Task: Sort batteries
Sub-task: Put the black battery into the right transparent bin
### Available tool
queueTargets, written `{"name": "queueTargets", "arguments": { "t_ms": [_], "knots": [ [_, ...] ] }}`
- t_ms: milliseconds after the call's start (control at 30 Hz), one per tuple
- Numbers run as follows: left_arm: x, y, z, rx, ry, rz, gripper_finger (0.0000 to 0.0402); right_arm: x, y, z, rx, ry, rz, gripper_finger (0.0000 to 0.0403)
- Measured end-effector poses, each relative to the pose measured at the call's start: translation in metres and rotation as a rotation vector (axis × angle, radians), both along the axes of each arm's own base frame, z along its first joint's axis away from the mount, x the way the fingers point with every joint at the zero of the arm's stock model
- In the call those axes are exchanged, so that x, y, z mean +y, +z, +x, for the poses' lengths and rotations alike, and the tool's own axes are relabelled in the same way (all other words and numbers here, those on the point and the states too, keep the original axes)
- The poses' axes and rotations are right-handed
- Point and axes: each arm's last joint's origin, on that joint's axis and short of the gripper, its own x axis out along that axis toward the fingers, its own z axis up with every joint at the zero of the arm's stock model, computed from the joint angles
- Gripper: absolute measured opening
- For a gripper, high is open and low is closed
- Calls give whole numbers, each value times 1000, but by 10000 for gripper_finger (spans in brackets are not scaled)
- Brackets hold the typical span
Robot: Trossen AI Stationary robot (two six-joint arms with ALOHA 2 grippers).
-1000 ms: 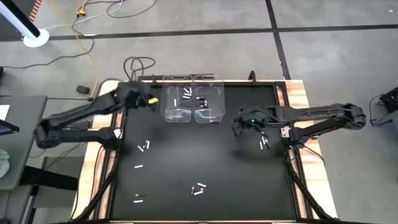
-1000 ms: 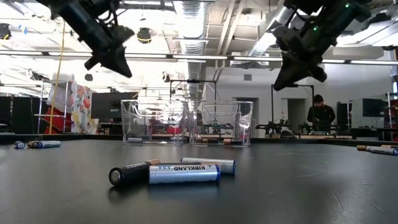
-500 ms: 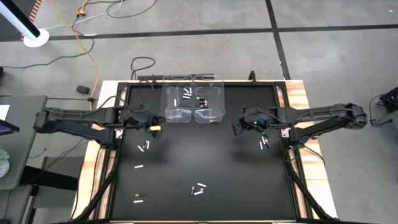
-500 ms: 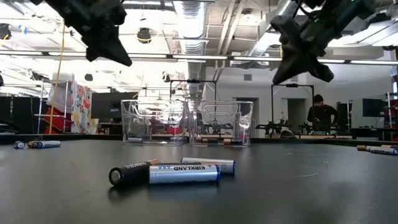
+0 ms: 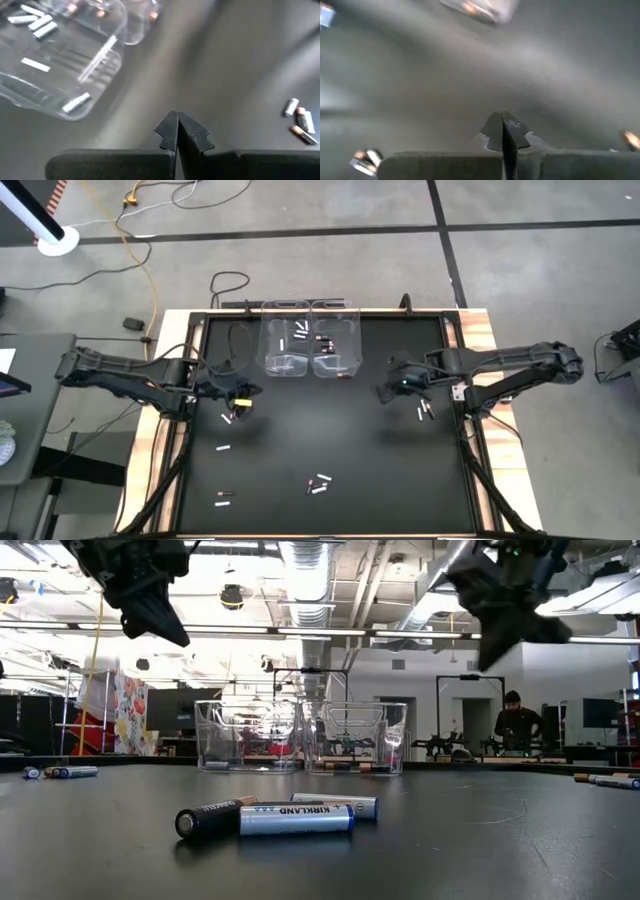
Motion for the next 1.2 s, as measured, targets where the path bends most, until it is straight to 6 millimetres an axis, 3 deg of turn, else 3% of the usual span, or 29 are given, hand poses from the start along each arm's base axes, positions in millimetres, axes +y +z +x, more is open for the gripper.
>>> {"name": "queueTargets", "arguments": {
  "t_ms": [267, 467, 767, 967, 1200],
  "knots": [
    [0, 1, 1, 2, -37, 31, 0, -28, -13, -31, 318, 75, 66, 39],
    [-3, 5, 5, -82, 15, -41, 0, -42, -40, -45, 425, 164, 68, 41],
    [-26, 1, 35, -206, 42, -78, 0, -63, -81, -72, 520, 222, 108, 48],
    [-39, -19, 58, -153, 58, -126, 0, -70, -87, -79, 522, 241, 129, 84],
    [-43, -24, 75, -142, 70, -136, 0, -69, -87, -77, 516, 252, 123, 153]
  ]
}}
